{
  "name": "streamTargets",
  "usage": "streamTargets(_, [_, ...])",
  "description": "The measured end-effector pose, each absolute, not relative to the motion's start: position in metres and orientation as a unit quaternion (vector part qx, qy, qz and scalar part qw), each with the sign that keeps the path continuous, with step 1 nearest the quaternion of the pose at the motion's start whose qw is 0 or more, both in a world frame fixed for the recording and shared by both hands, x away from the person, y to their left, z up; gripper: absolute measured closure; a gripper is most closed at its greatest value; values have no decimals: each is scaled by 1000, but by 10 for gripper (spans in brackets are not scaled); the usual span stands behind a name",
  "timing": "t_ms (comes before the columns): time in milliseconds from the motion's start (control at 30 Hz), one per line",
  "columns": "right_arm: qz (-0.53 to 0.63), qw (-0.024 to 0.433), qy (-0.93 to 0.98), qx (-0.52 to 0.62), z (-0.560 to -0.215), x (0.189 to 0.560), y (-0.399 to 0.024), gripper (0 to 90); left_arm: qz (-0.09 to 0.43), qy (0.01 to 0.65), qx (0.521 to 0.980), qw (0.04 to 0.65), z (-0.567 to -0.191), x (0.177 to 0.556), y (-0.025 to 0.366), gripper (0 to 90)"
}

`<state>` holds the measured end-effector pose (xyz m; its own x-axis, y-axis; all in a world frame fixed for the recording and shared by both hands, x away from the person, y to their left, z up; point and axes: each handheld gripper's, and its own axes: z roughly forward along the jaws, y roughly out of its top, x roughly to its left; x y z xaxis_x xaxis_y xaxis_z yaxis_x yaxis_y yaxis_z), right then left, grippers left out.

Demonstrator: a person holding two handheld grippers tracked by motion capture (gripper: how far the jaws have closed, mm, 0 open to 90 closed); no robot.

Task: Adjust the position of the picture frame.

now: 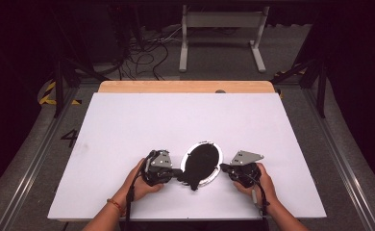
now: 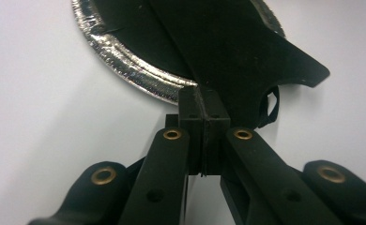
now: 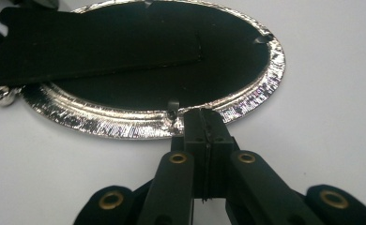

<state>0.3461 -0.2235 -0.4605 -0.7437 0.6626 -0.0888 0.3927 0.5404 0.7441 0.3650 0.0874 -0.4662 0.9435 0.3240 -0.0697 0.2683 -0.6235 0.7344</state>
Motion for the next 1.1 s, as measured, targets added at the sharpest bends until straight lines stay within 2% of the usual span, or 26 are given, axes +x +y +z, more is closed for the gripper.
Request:
streamTargets(333, [359,199,854,318,-460,360,-225,900,53,159,905,391,-464,361,84,900])
streamTargets(633, [361,171,870,289,-458,341,-223,900,43,145,909,389,-464,355,83,900])
streamTargets(800, [372,161,865,297,-459,343,-225,900,38,145,907,393,-464,354,82,900])
streamTargets(1100, [370,174,860,305,-460,349,-219,900,35,146,905,397,-465,354,81,900])
